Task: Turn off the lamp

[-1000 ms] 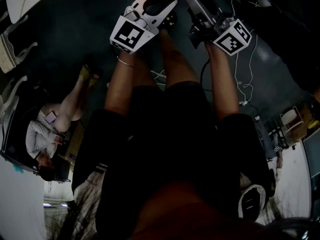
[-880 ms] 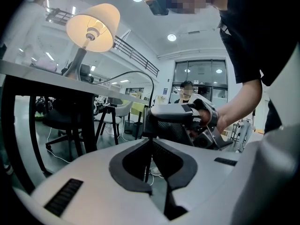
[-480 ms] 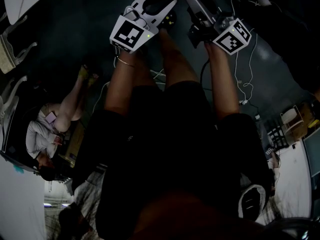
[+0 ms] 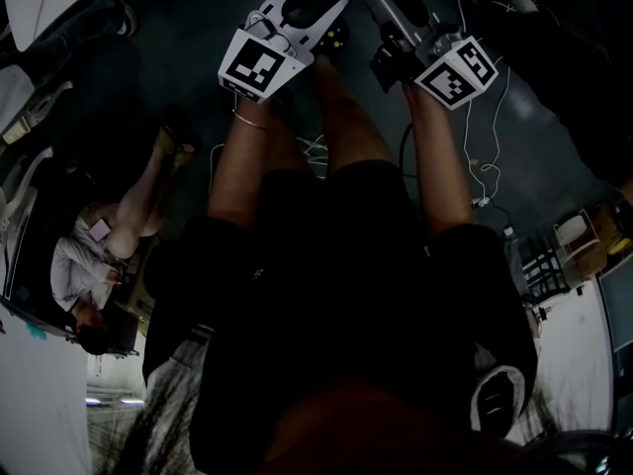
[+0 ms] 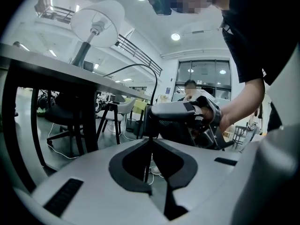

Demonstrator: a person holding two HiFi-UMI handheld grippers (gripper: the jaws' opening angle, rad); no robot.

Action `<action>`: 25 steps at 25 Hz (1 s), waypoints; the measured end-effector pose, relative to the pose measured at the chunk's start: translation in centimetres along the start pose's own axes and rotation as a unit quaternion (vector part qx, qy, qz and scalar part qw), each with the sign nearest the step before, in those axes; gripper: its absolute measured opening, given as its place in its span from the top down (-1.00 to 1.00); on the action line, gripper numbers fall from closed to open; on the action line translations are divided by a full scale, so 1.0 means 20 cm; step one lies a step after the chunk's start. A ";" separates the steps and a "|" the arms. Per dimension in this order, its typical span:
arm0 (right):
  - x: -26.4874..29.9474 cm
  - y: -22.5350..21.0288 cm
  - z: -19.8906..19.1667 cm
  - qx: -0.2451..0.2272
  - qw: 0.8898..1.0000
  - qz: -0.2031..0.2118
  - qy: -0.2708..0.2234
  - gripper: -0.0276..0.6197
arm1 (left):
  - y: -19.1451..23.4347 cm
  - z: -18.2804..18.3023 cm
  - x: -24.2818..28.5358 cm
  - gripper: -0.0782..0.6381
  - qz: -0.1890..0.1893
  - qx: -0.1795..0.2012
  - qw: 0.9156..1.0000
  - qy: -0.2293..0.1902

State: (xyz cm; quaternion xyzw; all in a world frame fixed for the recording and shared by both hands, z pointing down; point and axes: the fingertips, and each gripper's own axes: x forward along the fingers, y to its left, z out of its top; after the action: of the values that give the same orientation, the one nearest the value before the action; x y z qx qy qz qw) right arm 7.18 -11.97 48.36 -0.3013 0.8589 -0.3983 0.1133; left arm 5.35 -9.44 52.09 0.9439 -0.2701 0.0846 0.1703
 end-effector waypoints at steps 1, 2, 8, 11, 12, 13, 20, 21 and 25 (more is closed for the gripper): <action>0.01 0.00 0.00 -0.001 1.000 -0.002 0.001 0.72 | 0.01 -0.01 0.00 0.72 0.002 0.000 1.000 0.002; 0.01 -0.01 -0.01 -0.003 1.000 -0.004 0.002 0.72 | 0.02 -0.02 0.00 0.72 0.005 0.002 1.000 0.004; 0.01 -0.09 -0.03 -0.023 1.000 -0.005 0.014 0.72 | 0.05 -0.08 0.06 0.72 0.017 0.000 1.000 0.014; 0.01 -0.12 -0.04 -0.020 1.000 -0.017 0.016 0.71 | 0.05 -0.10 0.06 0.72 0.021 -0.001 1.000 0.020; 0.01 -0.13 -0.05 -0.018 1.000 -0.020 0.016 0.71 | 0.06 -0.11 0.06 0.72 0.023 -0.001 0.999 0.023; 0.01 -0.14 -0.05 -0.017 1.000 -0.022 0.015 0.71 | 0.06 -0.11 0.07 0.72 0.025 -0.001 0.999 0.026; 0.02 -0.19 -0.07 -0.018 0.999 -0.043 0.007 0.72 | 0.09 -0.13 0.01 0.72 0.038 -0.008 0.999 0.026; 0.01 -0.21 -0.06 -0.017 0.999 -0.042 0.008 0.72 | 0.10 -0.13 0.01 0.72 0.041 -0.009 0.999 0.025; 0.01 -0.27 -0.07 -0.024 0.998 -0.048 0.017 0.72 | 0.10 -0.10 0.03 0.72 0.047 -0.024 0.998 0.016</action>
State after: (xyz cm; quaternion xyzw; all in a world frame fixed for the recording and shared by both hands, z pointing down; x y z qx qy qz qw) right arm 8.72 -13.85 53.36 -0.3378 0.8546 -0.3877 0.0722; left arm 4.62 -10.44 54.69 0.9242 -0.3138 0.1012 0.1927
